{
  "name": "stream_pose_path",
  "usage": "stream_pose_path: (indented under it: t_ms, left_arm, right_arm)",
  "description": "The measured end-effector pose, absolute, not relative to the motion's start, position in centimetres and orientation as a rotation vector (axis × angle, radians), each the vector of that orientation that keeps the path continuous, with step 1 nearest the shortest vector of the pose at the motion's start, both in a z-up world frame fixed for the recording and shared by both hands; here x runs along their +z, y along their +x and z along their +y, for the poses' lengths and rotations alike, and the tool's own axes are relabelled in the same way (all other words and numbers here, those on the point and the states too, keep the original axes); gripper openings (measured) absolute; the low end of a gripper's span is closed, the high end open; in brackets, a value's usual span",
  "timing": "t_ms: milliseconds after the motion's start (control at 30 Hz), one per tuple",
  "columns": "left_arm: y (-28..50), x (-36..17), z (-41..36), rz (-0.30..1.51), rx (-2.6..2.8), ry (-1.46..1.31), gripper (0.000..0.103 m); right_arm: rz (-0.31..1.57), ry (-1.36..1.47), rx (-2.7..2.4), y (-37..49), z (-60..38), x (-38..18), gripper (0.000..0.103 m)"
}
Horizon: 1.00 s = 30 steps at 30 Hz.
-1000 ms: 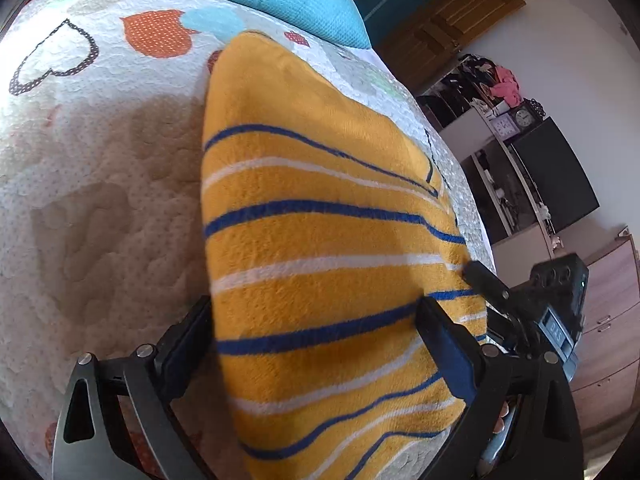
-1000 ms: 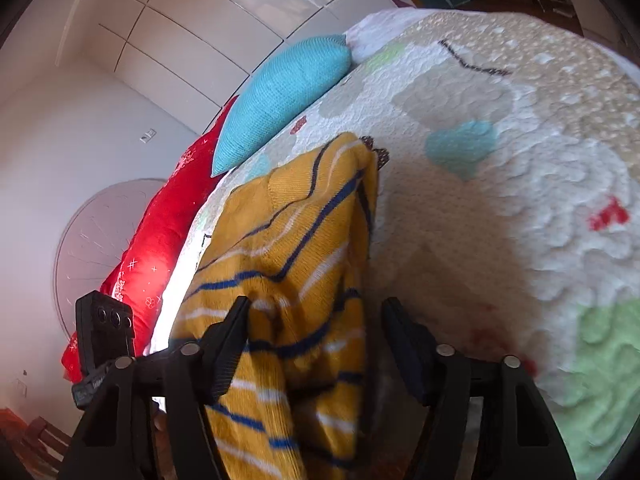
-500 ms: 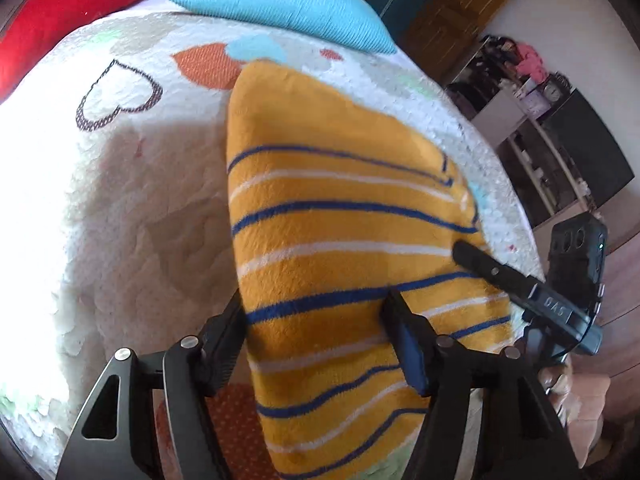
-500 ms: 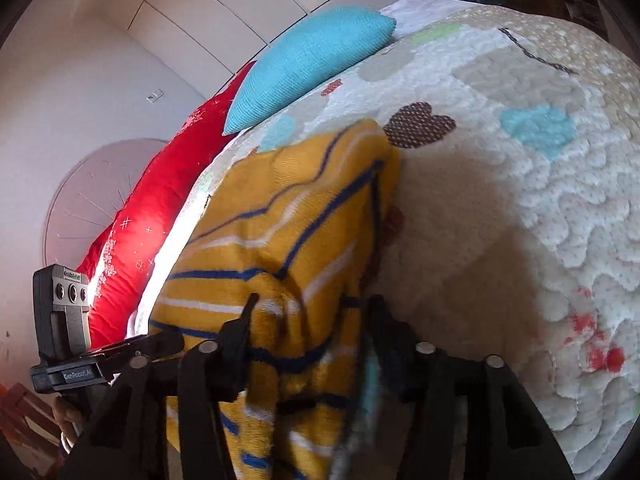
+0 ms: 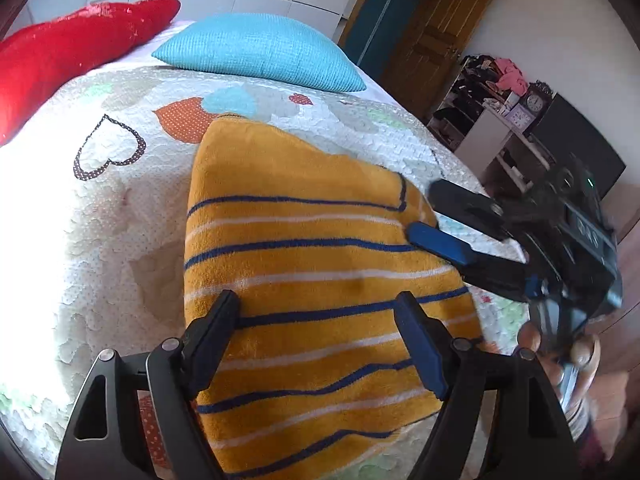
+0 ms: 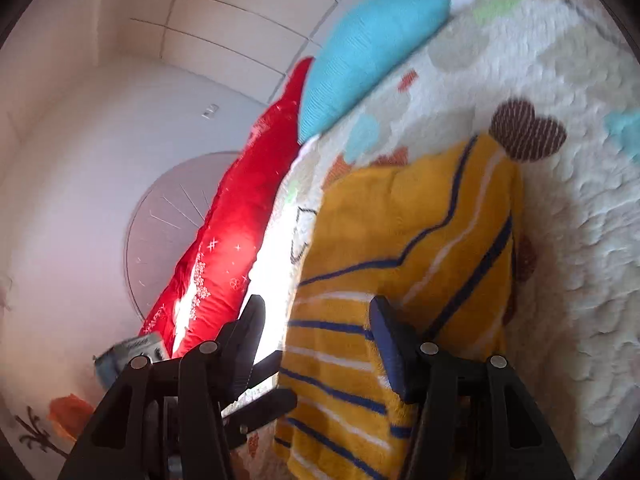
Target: Fold small clothes
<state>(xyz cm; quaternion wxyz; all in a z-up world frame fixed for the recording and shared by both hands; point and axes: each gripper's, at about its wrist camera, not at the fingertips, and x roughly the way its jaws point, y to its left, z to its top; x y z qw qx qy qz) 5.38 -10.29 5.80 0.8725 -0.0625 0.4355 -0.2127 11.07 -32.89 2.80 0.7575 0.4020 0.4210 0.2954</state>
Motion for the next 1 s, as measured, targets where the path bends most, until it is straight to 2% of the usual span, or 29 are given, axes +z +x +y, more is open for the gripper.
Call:
stream_pose_path:
  t_ms: [33, 67, 100, 167, 200, 233, 267, 300, 333, 367, 400, 533, 700, 833, 1000]
  left_arm:
    - [4.7, 5.4, -11.0, 0.893, -0.427, -0.069, 0.078]
    - [3.7, 5.0, -11.6, 0.878, -0.413, -0.009, 0.078]
    - [2.8, 4.6, -12.3, 0.868, -0.406, 0.055, 0.078]
    - [1.2, 3.8, -13.3, 0.854, -0.397, 0.176, 0.078]
    - [0.5, 3.4, -13.4, 0.842, -0.394, 0.217, 0.078]
    - [0.0, 3.3, -13.3, 0.839, -0.401, 0.235, 0.078]
    - [-0.3, 3.3, -12.9, 0.847, -0.408, 0.229, 0.078]
    - [-0.4, 3.6, -12.3, 0.859, -0.420, 0.198, 0.078]
    - [-0.6, 4.0, -11.6, 0.870, -0.438, 0.154, 0.078]
    - [-0.7, 4.4, -10.9, 0.877, -0.459, 0.103, 0.078]
    - [-0.8, 4.8, -10.2, 0.878, -0.473, 0.061, 0.078]
    - [-1.3, 5.2, -9.0, 0.876, -0.452, -0.014, 0.078]
    - [-0.8, 5.9, -8.5, 0.871, -0.421, -0.033, 0.078]
    - [2.5, 7.3, -7.3, 0.856, -0.387, -0.110, 0.081]
    - [8.3, 6.3, -6.1, 0.906, -0.342, -0.235, 0.082]
  right_arm:
    - [0.935, 0.918, 0.636, 12.0, -33.1, 1.5, 0.043]
    - [0.937, 0.961, 0.617, 12.7, -33.9, 0.7, 0.026]
    - [0.931, 0.990, 0.575, 13.2, -34.9, 0.1, 0.016]
    - [0.899, 0.962, 0.408, 13.4, -37.4, -0.3, 0.014]
    - [0.892, 0.936, 0.358, 13.3, -38.1, -0.5, 0.005]
    - [0.891, 0.949, 0.353, 13.1, -38.7, -0.7, 0.004]
    - [0.885, 0.961, 0.339, 12.5, -39.0, -0.5, 0.005]
    - [0.870, 0.938, 0.316, 11.7, -39.1, 0.2, 0.011]
    - [0.850, 0.892, 0.299, 11.0, -39.0, 1.3, 0.020]
    - [0.832, 0.847, 0.288, 10.2, -38.7, 2.4, 0.039]
    - [0.804, 0.825, 0.311, 9.3, -38.3, 3.3, 0.042]
    - [0.752, 0.732, 0.461, 6.0, -36.0, 5.9, 0.042]
    - [0.827, 0.609, 0.485, 3.7, -33.7, 3.0, 0.042]
    - [0.829, 0.741, 0.438, 3.4, -36.8, -0.6, 0.048]
    - [0.795, 0.814, 0.490, 3.4, -37.7, -1.5, 0.051]
